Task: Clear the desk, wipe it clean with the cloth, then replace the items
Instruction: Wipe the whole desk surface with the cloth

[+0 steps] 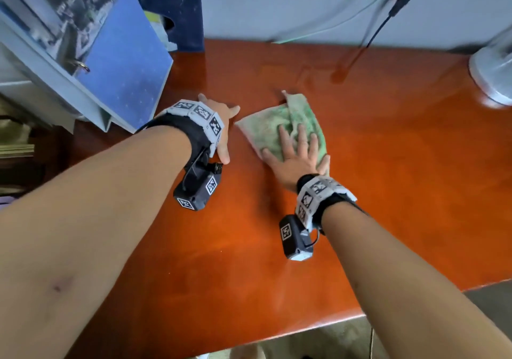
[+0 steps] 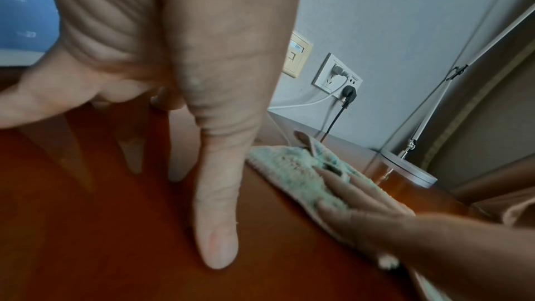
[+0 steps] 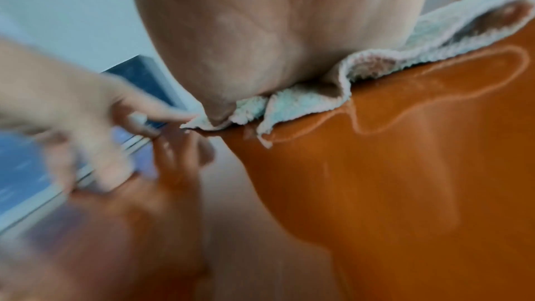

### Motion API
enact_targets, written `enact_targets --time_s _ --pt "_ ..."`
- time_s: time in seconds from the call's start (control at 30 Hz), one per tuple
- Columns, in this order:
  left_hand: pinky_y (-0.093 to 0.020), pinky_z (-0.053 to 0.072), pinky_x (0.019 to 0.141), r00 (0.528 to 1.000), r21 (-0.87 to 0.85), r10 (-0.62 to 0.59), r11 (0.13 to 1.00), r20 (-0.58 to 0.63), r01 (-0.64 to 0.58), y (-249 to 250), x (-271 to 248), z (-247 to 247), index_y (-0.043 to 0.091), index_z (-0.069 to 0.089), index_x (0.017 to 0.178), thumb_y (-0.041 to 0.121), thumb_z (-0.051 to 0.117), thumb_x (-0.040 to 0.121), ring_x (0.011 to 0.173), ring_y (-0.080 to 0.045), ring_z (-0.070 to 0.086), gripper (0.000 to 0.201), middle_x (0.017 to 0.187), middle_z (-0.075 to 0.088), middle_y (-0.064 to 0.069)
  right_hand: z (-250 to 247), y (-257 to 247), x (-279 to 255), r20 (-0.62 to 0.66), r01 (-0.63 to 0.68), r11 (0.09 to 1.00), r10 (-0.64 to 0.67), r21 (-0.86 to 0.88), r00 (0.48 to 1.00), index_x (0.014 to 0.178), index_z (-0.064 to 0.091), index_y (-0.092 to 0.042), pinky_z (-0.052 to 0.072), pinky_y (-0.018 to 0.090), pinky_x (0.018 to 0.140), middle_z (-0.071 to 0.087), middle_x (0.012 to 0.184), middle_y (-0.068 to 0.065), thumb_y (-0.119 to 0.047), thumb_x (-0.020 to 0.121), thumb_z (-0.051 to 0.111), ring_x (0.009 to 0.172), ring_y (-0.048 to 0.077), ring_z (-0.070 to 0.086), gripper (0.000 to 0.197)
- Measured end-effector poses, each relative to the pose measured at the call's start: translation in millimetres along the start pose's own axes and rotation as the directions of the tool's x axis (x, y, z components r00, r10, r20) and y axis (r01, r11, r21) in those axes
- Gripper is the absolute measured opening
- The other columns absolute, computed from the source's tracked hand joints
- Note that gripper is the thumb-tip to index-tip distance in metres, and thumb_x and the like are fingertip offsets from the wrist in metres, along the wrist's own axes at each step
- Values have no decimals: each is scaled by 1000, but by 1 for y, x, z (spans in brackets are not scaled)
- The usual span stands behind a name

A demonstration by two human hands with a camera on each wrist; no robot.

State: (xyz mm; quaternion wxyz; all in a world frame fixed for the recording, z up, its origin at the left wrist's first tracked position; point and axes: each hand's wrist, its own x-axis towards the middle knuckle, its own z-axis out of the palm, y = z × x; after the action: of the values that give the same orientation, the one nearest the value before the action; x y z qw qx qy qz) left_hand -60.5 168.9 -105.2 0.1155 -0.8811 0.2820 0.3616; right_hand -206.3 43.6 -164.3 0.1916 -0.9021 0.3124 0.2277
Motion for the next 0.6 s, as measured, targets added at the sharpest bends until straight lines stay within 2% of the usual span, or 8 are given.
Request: enact_targets --time_s 0.1,0.17,0.27,0.33,0.43,0.5,0.6 --pt "-56 28 109 998 11 -41 999 50 41 -2 12 -7 39 -12 149 41 85 64 141 -47 9 129 155 -13 -24 -29 5 35 -18 -127 992 127 14 992 148 -9 -52 -10 60 114 -28 157 -12 -76 87 24 145 21 -25 73" --pt "-61 30 107 995 -12 -60 998 81 61 -1 20 -12 46 -14 145 42 89 57 138 -52 14 136 152 -24 -25 -42 0 57 -23 -177 984 177 11 984 148 -10 -50 -8 62 114 -28 158 -11 -76 87 21 145 23 -25 73" --pt "-67 26 105 989 -77 -106 990 103 114 0 30 -22 52 -10 144 40 90 52 136 -57 12 136 152 -25 -25 -52 -25 81 -26 -177 984 177 -2 984 150 -11 -46 -8 64 113 -28 158 -8 -72 90 20 145 26 -25 73" --pt "-68 21 107 988 -128 -112 984 103 124 1 34 -29 48 -5 147 39 86 51 139 -55 5 131 153 -22 -24 -51 -51 89 -34 -102 994 101 -27 994 150 -10 -46 -9 64 112 -27 158 -8 -69 92 22 145 26 -26 70" --pt "-71 17 105 996 -92 -73 993 55 78 -1 36 -32 46 -8 147 39 84 65 142 -47 -11 123 156 -12 -20 -40 -89 95 -19 95 994 -97 -55 995 149 -6 -49 -15 63 111 -26 158 -10 -59 96 22 145 23 -27 61" --pt "-72 11 105 996 -97 -81 992 44 85 -2 31 -34 47 -4 147 38 82 69 142 -44 -13 117 157 -12 -17 -35 -97 96 3 187 981 -187 -60 982 148 -4 -52 -18 61 111 -24 159 -12 -52 97 22 145 21 -27 57" --pt "-71 7 107 994 -140 -98 985 54 105 -4 28 -34 44 0 149 38 84 66 143 -44 -10 119 155 -19 -19 -37 -83 96 44 243 967 -240 -73 970 150 1 -49 -20 57 111 -24 158 -15 -53 97 25 144 17 -28 58"
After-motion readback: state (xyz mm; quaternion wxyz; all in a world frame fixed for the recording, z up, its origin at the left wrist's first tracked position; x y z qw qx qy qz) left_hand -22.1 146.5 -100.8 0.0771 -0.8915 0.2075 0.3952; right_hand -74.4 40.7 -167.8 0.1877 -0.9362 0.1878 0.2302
